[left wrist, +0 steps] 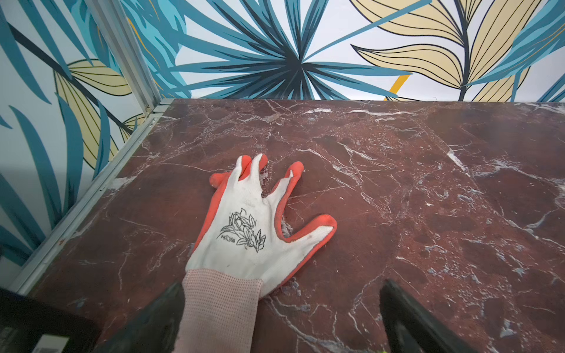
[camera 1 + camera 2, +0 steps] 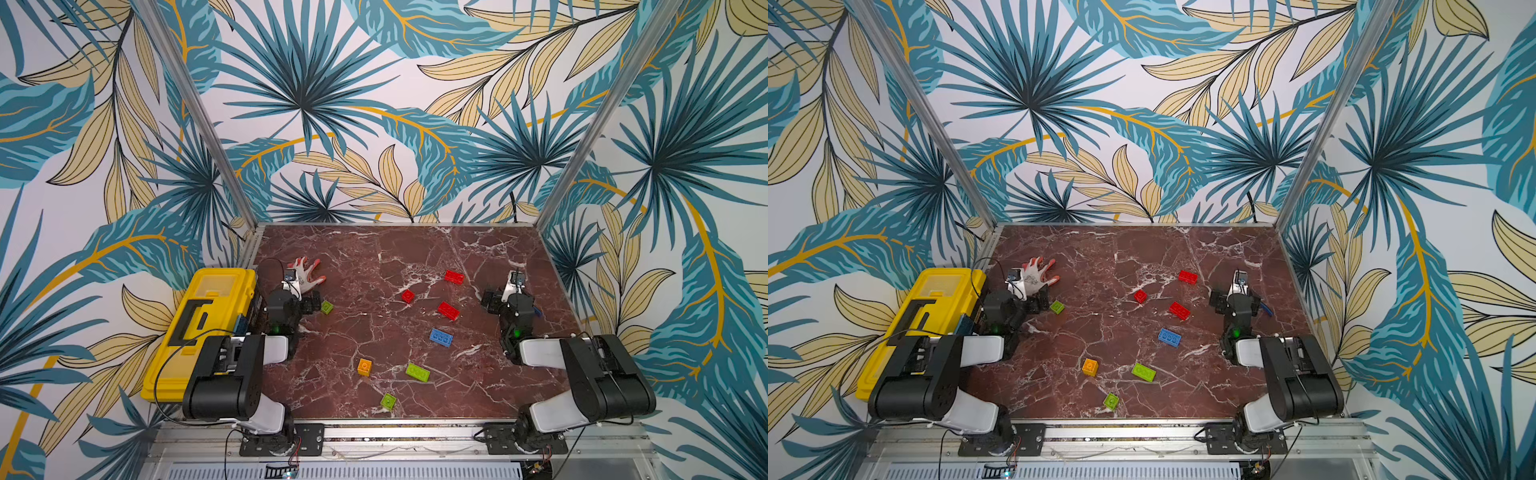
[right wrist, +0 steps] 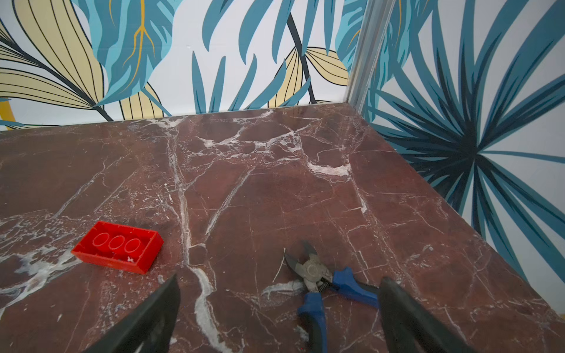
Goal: Assemble a carrot with lego
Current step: Pick up the lego brick from the center of the board.
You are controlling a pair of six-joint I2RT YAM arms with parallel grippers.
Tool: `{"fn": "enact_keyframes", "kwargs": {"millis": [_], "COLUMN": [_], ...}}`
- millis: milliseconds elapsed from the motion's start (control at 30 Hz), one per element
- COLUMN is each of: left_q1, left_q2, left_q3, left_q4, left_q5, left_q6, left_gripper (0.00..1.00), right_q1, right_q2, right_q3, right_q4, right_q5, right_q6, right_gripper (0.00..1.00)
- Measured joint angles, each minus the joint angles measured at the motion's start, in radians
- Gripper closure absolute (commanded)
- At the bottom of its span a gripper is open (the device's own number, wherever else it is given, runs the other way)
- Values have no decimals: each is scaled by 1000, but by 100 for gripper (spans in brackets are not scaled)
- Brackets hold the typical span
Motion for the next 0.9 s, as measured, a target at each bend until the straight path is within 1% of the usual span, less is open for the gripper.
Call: {"fn": "enact_keyframes", "kwargs": {"millis": [400,700,800,900], "left_q1": [0,16,15,13], "left_q2": [0,0,-12,-110], "left_q3": [0,0,0,30], "left_q4": [1,2,-6,-138], "left_q5": [-5,15,-39,-141], "left_q6": [0,-3,-22,-58], "left_gripper": [1,1,1,1], "right_q1": [0,0,4,15], "right_q2": [0,0,-37,-183], "right_q3": [1,1,-3,13], "right_q4": [0,8,-23,-149], "right_q5": [0,4,16,31], "right_q6": [0,-3,-8,-11], "right_gripper": [1,0,1,0]}}
